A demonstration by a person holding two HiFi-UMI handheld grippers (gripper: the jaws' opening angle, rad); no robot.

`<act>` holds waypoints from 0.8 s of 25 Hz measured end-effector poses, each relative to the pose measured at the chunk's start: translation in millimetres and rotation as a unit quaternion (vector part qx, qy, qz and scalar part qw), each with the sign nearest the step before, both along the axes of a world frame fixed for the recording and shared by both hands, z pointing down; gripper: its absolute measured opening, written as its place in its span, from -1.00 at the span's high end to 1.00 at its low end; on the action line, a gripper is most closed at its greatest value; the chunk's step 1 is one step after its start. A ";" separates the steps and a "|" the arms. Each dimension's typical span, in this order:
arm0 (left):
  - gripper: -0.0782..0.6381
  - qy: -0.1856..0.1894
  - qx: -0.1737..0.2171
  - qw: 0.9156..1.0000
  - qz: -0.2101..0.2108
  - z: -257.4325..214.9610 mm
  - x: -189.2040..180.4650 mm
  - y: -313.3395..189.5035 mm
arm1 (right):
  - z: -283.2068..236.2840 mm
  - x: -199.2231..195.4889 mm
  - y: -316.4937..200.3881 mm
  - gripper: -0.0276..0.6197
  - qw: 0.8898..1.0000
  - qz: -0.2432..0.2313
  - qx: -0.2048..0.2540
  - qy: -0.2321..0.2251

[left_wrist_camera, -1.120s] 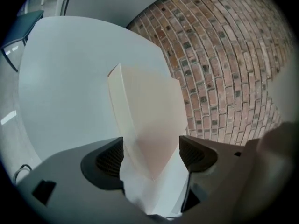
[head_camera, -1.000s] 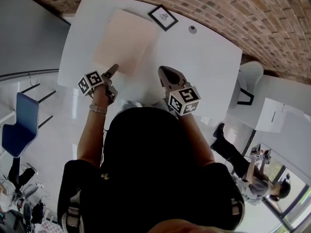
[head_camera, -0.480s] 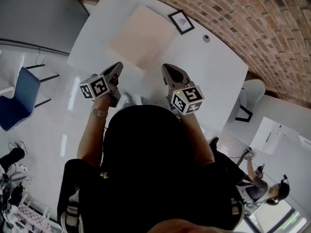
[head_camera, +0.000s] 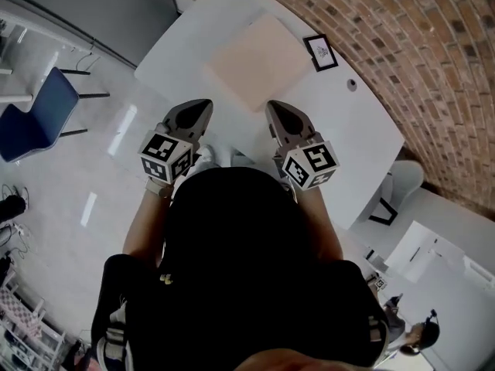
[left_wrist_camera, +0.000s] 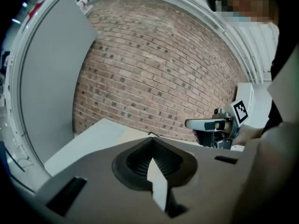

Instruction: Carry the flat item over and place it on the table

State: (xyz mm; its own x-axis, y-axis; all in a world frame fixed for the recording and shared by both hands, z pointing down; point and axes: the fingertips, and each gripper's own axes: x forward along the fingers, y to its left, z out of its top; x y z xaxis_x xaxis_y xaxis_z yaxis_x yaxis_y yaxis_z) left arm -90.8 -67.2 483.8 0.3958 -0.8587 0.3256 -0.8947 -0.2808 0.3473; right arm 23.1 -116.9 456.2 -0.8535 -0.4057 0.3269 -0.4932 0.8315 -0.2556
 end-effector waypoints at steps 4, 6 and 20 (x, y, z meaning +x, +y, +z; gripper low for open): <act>0.77 -0.028 0.029 0.999 -0.024 -25.2 -15.0 13.1 | -15.6 -24.1 10.2 0.88 0.999 -0.038 0.013 -0.008; 0.77 -0.025 0.039 0.998 -0.036 -36.2 -23.4 19.4 | -20.3 -35.0 14.4 0.88 0.998 -0.056 0.015 -0.013; 0.77 -0.020 0.082 0.993 -0.087 -78.8 -59.1 49.5 | -41.9 -80.7 38.0 0.88 0.989 -0.136 0.040 -0.030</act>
